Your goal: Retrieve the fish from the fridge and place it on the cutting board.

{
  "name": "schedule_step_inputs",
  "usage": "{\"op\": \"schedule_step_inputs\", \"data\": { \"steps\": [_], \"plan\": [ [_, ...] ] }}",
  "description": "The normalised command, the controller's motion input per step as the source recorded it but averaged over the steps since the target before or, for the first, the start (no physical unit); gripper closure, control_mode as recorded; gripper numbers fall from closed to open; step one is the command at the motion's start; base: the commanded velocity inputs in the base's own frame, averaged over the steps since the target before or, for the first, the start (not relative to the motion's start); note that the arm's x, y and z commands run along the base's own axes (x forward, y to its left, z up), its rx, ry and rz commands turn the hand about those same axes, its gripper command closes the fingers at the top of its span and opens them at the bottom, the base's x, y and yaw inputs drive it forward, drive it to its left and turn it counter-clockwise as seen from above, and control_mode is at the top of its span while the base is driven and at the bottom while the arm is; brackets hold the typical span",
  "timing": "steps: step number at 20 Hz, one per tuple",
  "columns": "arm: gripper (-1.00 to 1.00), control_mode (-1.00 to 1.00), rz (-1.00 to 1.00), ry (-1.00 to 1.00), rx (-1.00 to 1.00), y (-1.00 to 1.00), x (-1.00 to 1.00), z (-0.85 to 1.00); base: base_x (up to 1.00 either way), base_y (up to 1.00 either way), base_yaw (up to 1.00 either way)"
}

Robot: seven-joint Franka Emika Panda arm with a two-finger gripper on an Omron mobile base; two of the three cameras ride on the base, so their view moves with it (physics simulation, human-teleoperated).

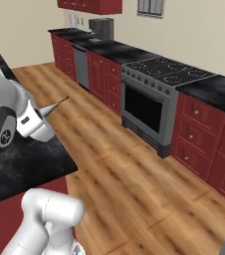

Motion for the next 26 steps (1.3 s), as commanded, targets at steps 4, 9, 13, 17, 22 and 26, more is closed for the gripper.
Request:
{"op": "schedule_step_inputs", "data": {
  "steps": [4, 9, 13, 17, 22, 26],
  "plan": [
    [1.00, 1.00, 0.00, 0.00, 0.00, 0.00, 0.00, 0.00, 1.00, -0.90, -0.30],
    [1.00, 1.00, 0.00, 0.00, 0.00, 0.00, 0.00, 0.00, 1.00, -0.80, -0.39],
    [1.00, 1.00, 0.00, 0.00, 0.00, 0.00, 0.00, 0.00, 1.00, -0.57, -0.33],
    [1.00, 1.00, 0.00, 0.00, 0.00, 0.00, 0.00, 0.00, 1.00, -0.51, -0.41],
    [1.00, 1.00, 0.00, 0.00, 0.00, 0.00, 0.00, 0.00, 1.00, -0.39, -0.41],
    [1.00, 1.00, 0.00, 0.00, 0.00, 0.00, 0.00, 0.00, 1.00, 0.03, -0.50]
  ]
}}
